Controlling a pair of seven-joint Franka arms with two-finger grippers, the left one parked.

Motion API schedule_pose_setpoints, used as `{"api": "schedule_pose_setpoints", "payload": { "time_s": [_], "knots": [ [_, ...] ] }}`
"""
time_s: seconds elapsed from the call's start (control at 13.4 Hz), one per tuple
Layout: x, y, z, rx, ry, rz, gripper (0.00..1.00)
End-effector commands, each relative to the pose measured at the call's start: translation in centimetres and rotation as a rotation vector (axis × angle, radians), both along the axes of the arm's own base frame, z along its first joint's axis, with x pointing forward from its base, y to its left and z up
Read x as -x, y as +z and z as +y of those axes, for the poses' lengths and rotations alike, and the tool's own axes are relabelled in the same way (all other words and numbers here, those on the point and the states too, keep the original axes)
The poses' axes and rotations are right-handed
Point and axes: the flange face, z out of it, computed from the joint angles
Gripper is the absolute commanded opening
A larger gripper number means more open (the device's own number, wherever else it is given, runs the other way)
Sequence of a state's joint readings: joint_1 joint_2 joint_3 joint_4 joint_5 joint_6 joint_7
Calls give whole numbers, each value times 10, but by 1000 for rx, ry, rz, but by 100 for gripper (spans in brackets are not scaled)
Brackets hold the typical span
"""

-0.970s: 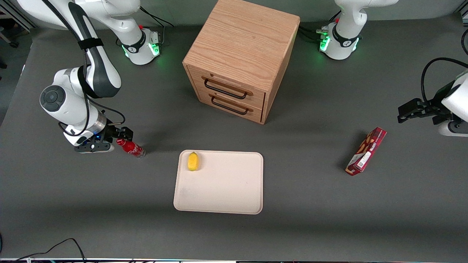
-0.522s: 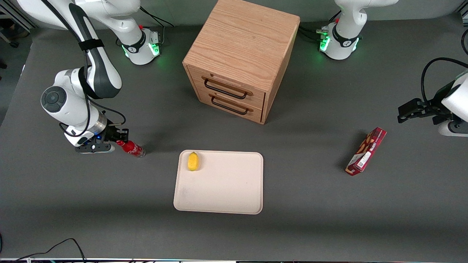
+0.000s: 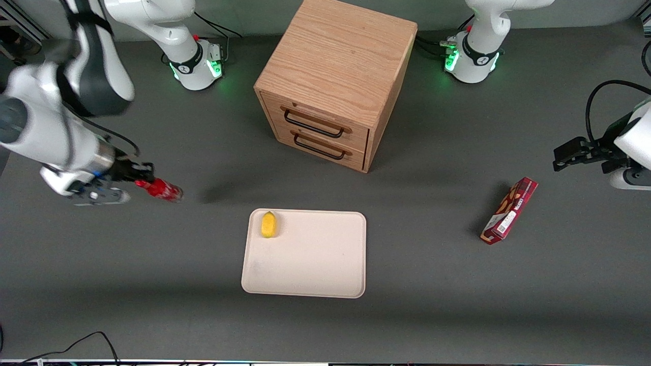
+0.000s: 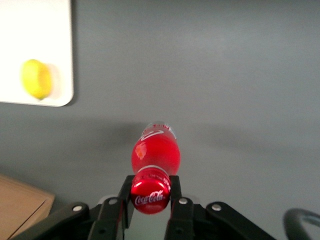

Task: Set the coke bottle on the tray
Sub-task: 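Lift the red bottle and carry it over the cream tray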

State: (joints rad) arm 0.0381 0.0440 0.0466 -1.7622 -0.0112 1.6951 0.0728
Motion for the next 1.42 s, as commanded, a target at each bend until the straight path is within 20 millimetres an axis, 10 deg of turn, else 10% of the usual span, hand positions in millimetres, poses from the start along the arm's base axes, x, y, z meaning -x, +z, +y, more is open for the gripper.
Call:
{"api": "schedule_pose_setpoints", "payload": {
  "time_s": [0.0,0.3,0.9,1.34],
  "knots": [
    [-13,97,-3,-6,-6,30,0],
    [-53,95,11,-1,-66,71,0],
    [-128,-17,164,2,-223,-58,0],
    [-157,-122,212,22,-281,-125,0]
  ]
}}
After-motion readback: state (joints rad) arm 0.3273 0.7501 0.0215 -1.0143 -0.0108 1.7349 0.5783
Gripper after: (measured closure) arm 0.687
